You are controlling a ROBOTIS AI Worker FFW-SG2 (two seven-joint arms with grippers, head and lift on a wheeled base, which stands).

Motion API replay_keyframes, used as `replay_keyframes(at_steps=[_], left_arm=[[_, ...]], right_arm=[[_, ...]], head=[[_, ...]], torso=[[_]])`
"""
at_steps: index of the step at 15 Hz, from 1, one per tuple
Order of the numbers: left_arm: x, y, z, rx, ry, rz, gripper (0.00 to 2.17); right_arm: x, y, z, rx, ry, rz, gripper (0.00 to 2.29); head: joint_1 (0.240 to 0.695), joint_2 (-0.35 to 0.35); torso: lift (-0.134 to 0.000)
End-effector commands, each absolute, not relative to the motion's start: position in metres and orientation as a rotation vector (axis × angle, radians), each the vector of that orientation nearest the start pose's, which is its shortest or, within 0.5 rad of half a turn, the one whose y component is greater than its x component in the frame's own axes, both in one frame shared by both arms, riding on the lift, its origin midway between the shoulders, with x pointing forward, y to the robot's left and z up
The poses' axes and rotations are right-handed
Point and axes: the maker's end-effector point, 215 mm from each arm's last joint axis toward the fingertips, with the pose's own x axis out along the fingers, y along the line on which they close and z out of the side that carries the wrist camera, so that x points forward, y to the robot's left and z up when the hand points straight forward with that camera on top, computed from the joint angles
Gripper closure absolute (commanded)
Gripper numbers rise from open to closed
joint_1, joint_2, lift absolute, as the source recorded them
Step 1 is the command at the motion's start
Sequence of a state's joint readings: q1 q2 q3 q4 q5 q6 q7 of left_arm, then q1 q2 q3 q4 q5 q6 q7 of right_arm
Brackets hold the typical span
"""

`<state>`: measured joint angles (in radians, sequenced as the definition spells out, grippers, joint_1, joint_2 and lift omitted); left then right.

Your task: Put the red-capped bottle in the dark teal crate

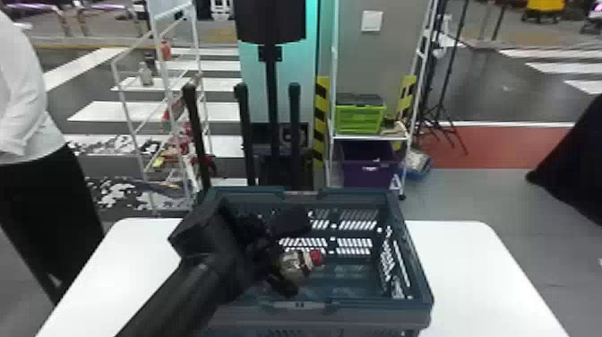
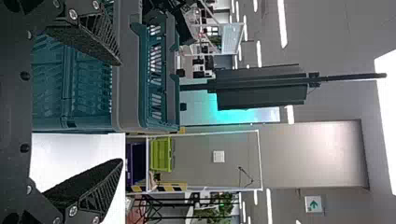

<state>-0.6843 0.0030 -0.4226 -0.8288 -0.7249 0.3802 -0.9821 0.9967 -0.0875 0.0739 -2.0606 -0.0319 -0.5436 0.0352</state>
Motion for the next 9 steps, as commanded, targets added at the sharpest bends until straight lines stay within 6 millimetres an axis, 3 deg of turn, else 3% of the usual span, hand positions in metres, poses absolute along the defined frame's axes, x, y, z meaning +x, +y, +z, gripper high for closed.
replay_keyframes(at_steps=[1, 2, 6, 7, 9], left_arm=[[0.616, 0.059, -0.473, 0.779, 0.749, -1.000, 0.21], [0.618, 0.063, -0.471, 0.759, 0.746, -0.981, 0.00], [0.622, 0.061, -0.457, 0.749, 0.711, -0.971, 0.01], [0.625, 0.061, -0.447, 0.749, 0.684, -0.963, 0.01], [0.634, 0.071, -0.407, 0.694, 0.600, -0.921, 0.01]], right_arm=[[0.271, -0.189, -0.346, 0.043, -0.032, 0.133, 0.15], [0.271, -0.190, -0.347, 0.042, -0.030, 0.132, 0.15], [0.271, -0.190, -0.350, 0.044, -0.025, 0.131, 0.15], [0.271, -0.190, -0.350, 0.045, -0.025, 0.131, 0.15], [0.271, -0.190, -0.351, 0.045, -0.023, 0.130, 0.15]], head=[[0.499, 0.000], [0.499, 0.000], [0.499, 0.000], [0.499, 0.000], [0.499, 0.000]], torso=[[0.000], [0.000], [0.000], [0.000], [0.000]])
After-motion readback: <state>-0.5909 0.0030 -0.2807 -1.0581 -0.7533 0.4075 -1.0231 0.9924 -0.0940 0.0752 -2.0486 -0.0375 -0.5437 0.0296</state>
